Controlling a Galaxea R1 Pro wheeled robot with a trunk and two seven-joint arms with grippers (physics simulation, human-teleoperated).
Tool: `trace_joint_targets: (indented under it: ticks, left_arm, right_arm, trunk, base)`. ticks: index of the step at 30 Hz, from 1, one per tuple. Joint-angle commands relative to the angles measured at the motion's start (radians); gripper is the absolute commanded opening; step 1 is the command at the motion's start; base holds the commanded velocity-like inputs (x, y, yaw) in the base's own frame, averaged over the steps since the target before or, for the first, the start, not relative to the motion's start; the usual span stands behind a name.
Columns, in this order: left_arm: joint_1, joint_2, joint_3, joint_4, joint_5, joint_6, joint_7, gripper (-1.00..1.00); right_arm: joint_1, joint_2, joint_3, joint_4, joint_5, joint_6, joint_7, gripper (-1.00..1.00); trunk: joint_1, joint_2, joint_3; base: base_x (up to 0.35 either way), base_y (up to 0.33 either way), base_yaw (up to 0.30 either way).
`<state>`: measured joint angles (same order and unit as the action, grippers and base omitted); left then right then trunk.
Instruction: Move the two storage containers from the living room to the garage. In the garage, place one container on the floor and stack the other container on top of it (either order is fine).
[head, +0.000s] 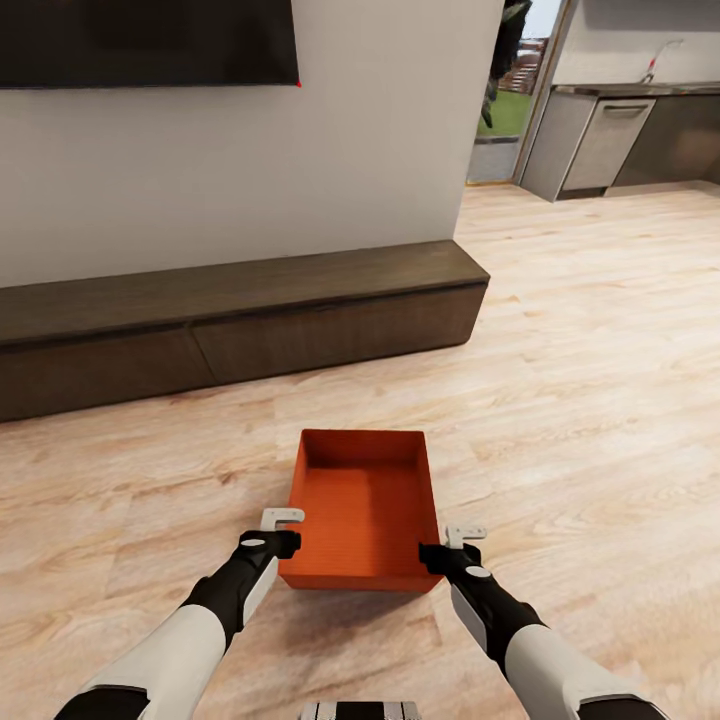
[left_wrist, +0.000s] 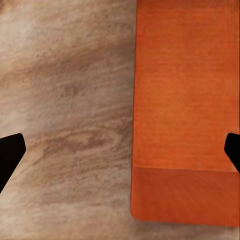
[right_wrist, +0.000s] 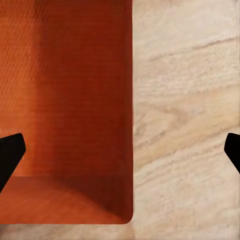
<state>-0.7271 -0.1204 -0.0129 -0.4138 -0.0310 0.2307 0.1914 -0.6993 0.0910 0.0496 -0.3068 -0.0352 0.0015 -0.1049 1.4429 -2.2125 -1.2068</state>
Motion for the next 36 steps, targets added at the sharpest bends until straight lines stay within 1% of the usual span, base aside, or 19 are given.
trace_joint_targets:
  ticks: [1, 6, 21, 24, 30, 36]
  left_arm:
    - [0.0, 0.001, -0.001, -0.003, -0.003, 0.006, 0.003, 1.0]
    - [0.0, 0.001, -0.001, -0.003, -0.003, 0.006, 0.003, 1.0]
    - [0.0, 0.003, -0.001, -0.005, -0.003, 0.001, 0.003, 1.0]
    - [0.0, 0.002, 0.0, -0.015, -0.003, -0.001, 0.004, 1.0]
    - [0.0, 0.002, -0.002, -0.071, -0.003, -0.001, 0.005, 1.0]
    - [0.0, 0.001, -0.002, -0.079, -0.003, 0.004, 0.005, 1.0]
  right_arm:
    - [0.0, -0.002, 0.004, -0.001, 0.022, -0.003, -0.006, 1.0]
    - [0.0, -0.002, 0.005, -0.002, 0.03, -0.012, -0.006, 1.0]
    - [0.0, 0.0, 0.003, -0.004, 0.031, -0.016, -0.008, 1.0]
    - [0.0, 0.001, 0.003, -0.004, 0.031, -0.026, -0.008, 1.0]
    - [0.0, 0.001, 0.003, -0.005, 0.031, -0.036, -0.009, 1.0]
    - [0.0, 0.0, 0.003, -0.005, 0.031, -0.037, -0.007, 1.0]
  trunk:
    - [0.004, -0.008, -0.004]
    - [0.023, -0.043, -0.02]
    - [0.08, -0.148, -0.067]
    - [0.08, -0.148, -0.067]
    - [0.08, -0.148, -0.067]
    - [0.08, -0.148, -0.067]
  base:
    - [0.0, 0.0, 0.0]
    - [0.0, 0.0, 0.0]
    - [0.0, 0.0, 0.0]
    - [0.0, 0.0, 0.0]
    - [0.0, 0.0, 0.0]
    - [0.001, 0.0, 0.0]
